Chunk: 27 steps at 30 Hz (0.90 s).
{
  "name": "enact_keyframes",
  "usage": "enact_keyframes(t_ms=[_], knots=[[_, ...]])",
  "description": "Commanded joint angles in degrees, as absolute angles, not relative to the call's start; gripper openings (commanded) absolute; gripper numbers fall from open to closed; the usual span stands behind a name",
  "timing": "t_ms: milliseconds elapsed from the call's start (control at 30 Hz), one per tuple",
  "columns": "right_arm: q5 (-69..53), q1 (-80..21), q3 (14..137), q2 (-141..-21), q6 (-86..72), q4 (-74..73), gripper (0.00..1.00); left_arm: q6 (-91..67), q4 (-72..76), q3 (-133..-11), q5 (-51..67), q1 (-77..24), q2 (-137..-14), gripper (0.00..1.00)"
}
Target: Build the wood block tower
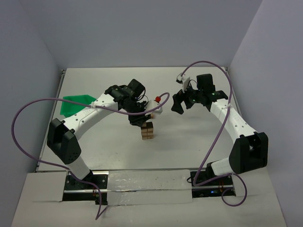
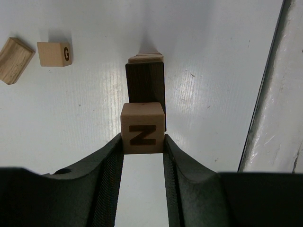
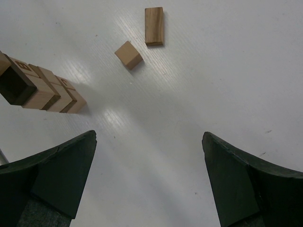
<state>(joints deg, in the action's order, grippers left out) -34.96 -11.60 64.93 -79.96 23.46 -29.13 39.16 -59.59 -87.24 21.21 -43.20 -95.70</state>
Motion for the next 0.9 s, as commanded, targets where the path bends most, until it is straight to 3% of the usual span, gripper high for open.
enact_keyframes(t_ms=[0,867], knots=[[-35.1,-11.8,66.2,-79.5,23.7,-28.2,1.00,38.8,-58.7,-89.3,22.2,-43.7,-95.9,0.42],[-35.6,-11.8,65.8,-79.7,23.8,-28.1,1.00,38.1,-58.3,-88.8,21.2,-44.7,-95.5,0.43]])
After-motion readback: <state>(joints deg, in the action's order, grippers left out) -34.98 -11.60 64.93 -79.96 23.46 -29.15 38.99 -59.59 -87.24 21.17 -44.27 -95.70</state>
